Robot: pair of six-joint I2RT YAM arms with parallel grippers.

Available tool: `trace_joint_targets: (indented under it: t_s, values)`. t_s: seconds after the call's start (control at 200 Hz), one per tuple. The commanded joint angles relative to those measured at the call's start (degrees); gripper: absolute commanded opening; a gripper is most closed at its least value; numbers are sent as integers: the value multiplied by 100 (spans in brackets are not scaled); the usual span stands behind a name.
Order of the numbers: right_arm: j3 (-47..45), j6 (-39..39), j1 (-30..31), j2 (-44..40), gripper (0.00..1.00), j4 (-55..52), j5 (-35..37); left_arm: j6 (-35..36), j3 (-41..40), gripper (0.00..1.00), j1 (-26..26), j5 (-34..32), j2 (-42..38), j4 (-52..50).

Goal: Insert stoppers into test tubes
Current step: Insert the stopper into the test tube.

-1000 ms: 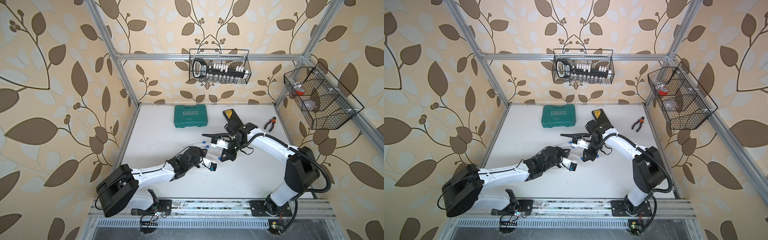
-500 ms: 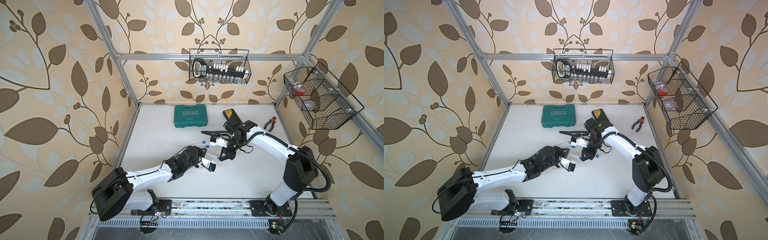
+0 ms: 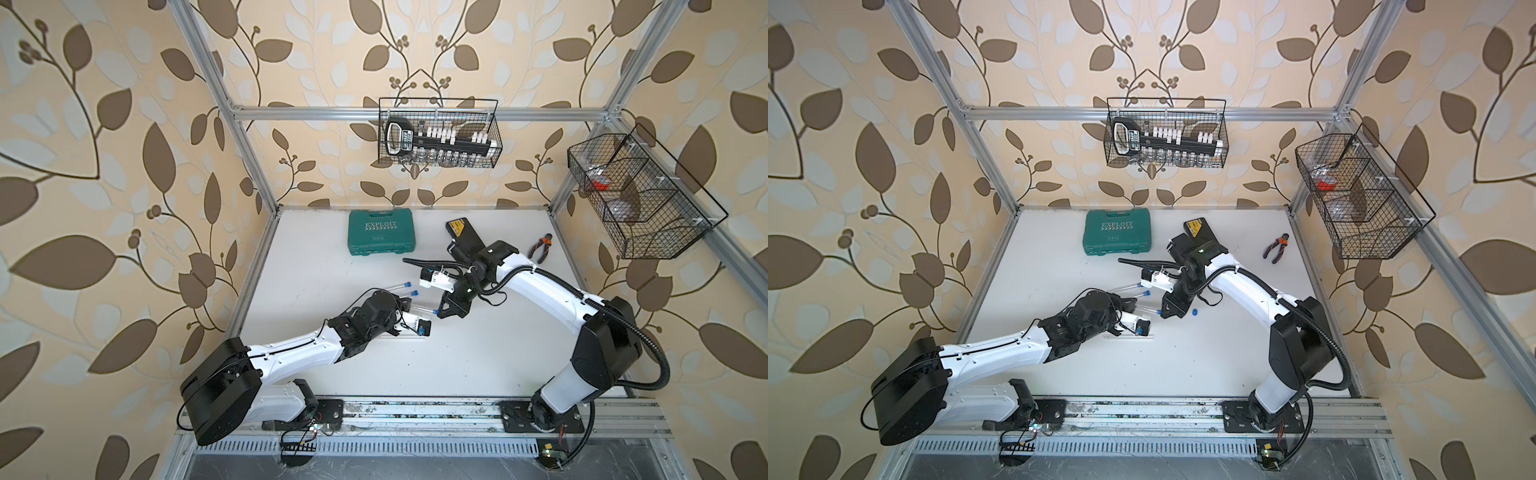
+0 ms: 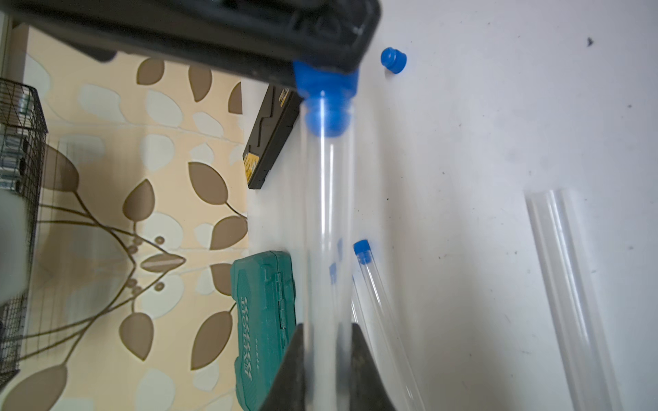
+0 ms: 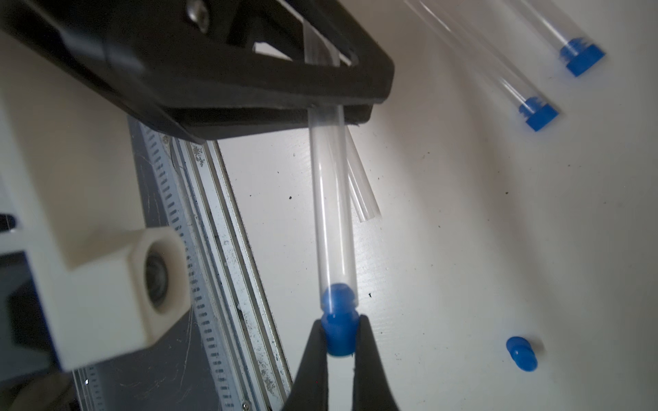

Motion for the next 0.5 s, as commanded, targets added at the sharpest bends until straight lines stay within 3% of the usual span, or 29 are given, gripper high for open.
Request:
trace_joint_targets:
  t_s: [0.0,0.34,0.495]
  values:
    - [49,125,125,-142,0,2256,-702,-571,227,0,-368,1974,-238,627]
    - [233,-187,365,-89,0,2316,-642,-23,322,0,-373,2232,-177,459]
    - [241,-460,519,-152,0,2433,-448,-313,382,0,-372,2528,-305,575]
